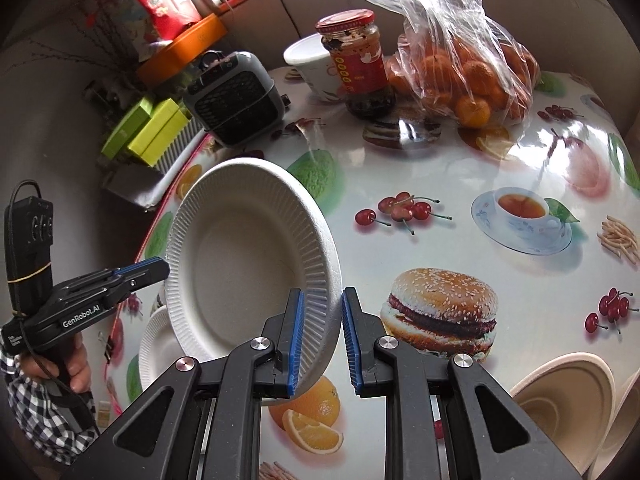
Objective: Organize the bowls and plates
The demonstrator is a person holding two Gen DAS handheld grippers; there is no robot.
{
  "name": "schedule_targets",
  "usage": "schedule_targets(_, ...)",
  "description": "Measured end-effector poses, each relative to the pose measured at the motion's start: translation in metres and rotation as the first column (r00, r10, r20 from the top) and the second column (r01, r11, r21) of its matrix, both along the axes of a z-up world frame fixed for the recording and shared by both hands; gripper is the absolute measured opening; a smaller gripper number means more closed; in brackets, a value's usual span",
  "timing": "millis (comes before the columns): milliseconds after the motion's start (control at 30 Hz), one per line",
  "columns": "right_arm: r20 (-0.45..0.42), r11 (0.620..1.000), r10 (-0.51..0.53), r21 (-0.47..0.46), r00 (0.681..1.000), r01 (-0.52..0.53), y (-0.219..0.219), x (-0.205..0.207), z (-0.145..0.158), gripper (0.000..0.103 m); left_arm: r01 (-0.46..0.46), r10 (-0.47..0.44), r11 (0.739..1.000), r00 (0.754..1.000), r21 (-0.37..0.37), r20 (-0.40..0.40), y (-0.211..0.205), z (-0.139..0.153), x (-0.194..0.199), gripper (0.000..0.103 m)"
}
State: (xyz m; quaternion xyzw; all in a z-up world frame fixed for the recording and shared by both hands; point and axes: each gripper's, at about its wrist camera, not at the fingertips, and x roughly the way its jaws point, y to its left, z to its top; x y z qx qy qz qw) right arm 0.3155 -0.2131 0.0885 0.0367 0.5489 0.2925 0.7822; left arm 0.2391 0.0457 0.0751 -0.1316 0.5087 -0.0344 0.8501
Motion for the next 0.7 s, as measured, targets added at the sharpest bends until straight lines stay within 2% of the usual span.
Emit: schedule_targets(700, -0.019, 0.996, 0.088, 0.007, 0.996, -0.087, 0.038, -0.066, 0.000, 0.019, -0.056, 0.056, 0.998, 0.998, 0.009, -0.014, 0.035, -0.005, -0.069, 0.012)
